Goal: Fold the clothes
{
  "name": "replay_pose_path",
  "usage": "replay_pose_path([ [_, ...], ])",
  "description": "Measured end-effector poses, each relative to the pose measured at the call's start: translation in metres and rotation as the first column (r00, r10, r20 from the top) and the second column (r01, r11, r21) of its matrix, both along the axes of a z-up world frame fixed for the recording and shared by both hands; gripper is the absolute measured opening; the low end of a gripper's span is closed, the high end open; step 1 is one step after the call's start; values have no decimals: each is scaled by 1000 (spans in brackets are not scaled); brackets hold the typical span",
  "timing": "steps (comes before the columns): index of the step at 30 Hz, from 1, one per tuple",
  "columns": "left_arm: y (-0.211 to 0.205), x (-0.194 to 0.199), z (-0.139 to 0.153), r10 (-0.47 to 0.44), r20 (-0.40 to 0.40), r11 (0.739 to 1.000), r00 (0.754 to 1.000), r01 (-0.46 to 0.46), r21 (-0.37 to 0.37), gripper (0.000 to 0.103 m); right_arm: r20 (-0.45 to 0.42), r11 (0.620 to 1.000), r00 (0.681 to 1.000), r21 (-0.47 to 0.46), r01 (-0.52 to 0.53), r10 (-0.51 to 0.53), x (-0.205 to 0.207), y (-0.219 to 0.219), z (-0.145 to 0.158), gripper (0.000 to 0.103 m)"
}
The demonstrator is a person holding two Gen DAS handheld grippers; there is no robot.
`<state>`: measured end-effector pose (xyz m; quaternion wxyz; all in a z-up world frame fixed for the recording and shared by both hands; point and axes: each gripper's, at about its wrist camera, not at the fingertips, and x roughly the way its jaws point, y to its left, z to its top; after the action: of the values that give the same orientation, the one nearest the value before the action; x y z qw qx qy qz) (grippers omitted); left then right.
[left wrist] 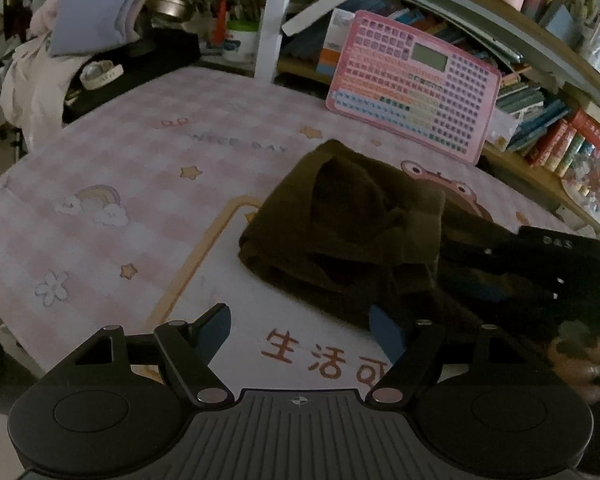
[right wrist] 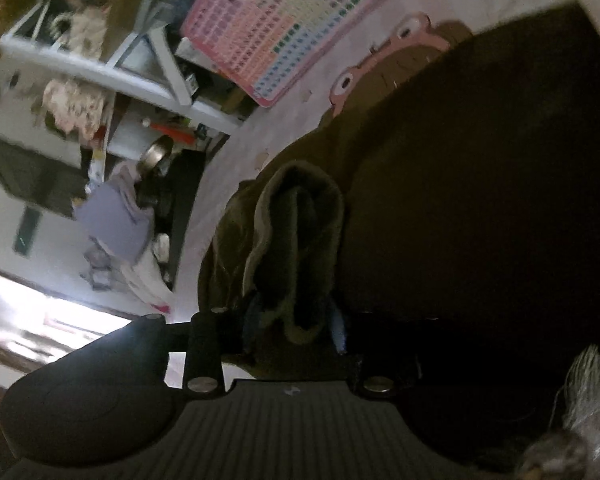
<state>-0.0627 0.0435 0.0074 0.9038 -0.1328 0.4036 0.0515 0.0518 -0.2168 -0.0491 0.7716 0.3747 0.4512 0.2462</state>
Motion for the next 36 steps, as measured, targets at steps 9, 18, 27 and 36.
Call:
replay_pose_path([
  [9, -1, 8, -2, -97, 32, 995, 995, 98, -28, 79, 171, 941, 984, -338, 19, 41, -60, 8, 26, 50],
  [18, 13, 1, 0, -190, 42, 982, 981, 190, 12, 79, 210, 844, 977, -518, 139, -32, -103, 26, 34, 67],
  [27, 31, -11, -8, -288, 19, 958, 957, 288, 0, 79, 221, 785, 967, -573, 234, -128, -148, 52, 40, 67],
  [36, 37, -14, -14, -353, 10, 935, 936, 353, -18, 82, 240, 711, 946, -625, 323, -219, -182, 61, 48, 75],
])
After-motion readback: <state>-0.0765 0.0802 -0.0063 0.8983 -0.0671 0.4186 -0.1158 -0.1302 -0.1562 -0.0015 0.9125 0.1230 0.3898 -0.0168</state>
